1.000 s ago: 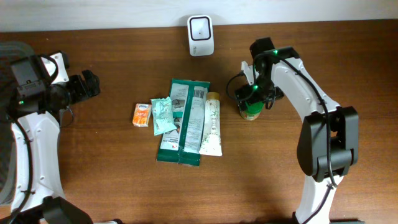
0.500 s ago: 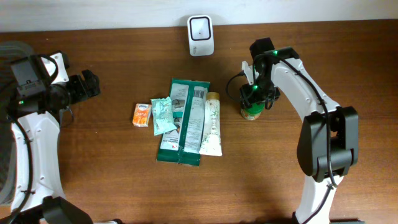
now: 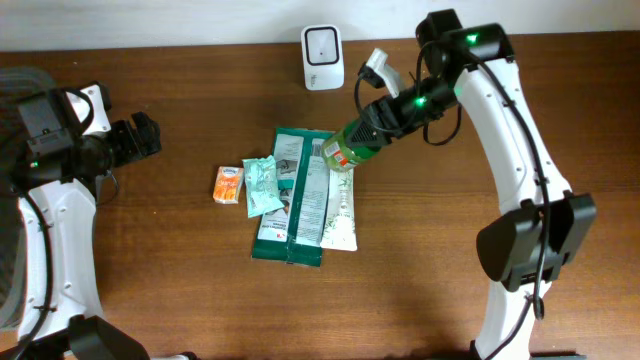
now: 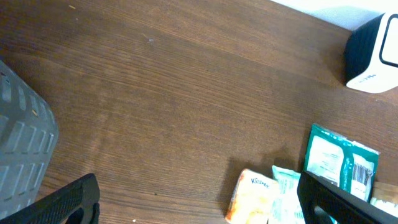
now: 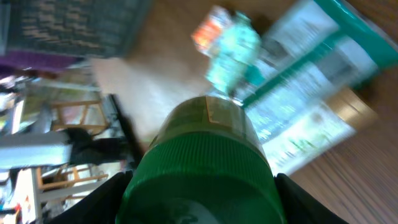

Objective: Scan the item barcode
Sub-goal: 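Carry the jar with the right gripper to the barcode scanner and hold it there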

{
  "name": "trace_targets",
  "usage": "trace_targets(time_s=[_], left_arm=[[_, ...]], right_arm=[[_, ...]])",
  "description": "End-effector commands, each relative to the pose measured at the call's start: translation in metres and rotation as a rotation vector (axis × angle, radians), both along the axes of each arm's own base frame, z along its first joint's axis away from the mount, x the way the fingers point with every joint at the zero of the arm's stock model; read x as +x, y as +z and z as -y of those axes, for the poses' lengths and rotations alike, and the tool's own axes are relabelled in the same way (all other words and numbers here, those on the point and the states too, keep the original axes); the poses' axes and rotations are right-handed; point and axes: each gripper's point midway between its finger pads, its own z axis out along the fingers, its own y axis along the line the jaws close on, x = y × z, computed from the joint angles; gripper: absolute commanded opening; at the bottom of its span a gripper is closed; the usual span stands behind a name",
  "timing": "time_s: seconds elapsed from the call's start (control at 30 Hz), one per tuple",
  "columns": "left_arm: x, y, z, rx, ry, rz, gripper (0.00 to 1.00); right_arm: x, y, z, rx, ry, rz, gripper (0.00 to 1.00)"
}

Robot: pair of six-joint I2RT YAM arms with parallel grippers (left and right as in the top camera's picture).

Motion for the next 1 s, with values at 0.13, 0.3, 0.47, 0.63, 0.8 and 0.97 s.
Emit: trace_targets(time_s=[0.13,0.3,0.47,0.63,0.8,0.97], left_arm=[[0.002,0.016,-0.001,0.016,-0.017,0.041,0.99],[0.002,0.016,-0.001,0.016,-0.017,0.041,0.99],[0.002,0.016,-0.001,0.016,-0.017,0.041,0.99],[0.002,0.016,-0.001,0.016,-0.017,0.041,0.99],[0.002,0.016,-0.001,0.016,-0.017,0.041,0.99],[0.002,0.016,-0.001,0.016,-0.017,0.041,0.99]], right_arm=[[-0.021,0.102,-0.018,0.253,0.112,0.229,0.58],[0.007,0.071,-0.018,0.054,0.109,0.360,0.47],[0.101,0.021,-0.020,-0.394,-0.161,0.625,0.48],[0.179,0.014,-0.023,-0.531,-0.379,0.946,0.47],[0.232,0.003,-0.043,-0.573,-0.247,1.309,0.47],[0.265,-0.031,-0.058,-0.684,-0.075,1.551,0.47]])
